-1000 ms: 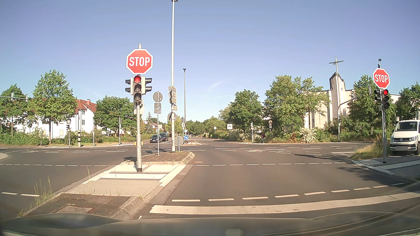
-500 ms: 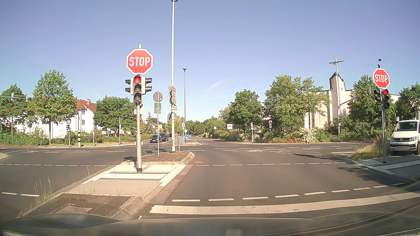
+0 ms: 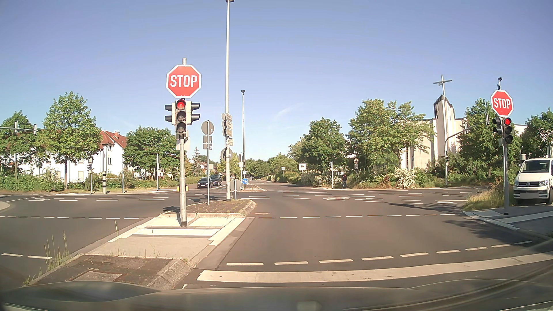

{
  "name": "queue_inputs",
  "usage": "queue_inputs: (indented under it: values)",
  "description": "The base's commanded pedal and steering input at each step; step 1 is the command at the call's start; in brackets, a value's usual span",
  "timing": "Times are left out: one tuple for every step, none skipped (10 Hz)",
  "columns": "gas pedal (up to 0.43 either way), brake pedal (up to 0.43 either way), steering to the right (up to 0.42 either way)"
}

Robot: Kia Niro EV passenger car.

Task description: Follow the waypoints while adhering to traffic rules and regulations

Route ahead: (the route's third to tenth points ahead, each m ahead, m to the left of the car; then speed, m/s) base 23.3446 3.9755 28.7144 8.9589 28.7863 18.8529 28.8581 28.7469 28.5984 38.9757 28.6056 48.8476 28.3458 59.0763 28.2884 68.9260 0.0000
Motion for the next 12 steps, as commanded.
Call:
queue_inputs:
  values:
    - [0.000,0.311,0.012]
    - [0.000,0.311,0.012]
    - [0.000,0.311,0.012]
    - [0.000,0.311,0.012]
    - [0.000,0.311,0.012]
    - [0.000,0.311,0.012]
    - [0.000,0.311,0.012]
    - [0.000,0.311,0.012]
    - [0.000,0.311,0.012]
    - [0.000,0.311,0.012]
    - [0.000,0.311,0.012]
    - [0.000,0.311,0.012]
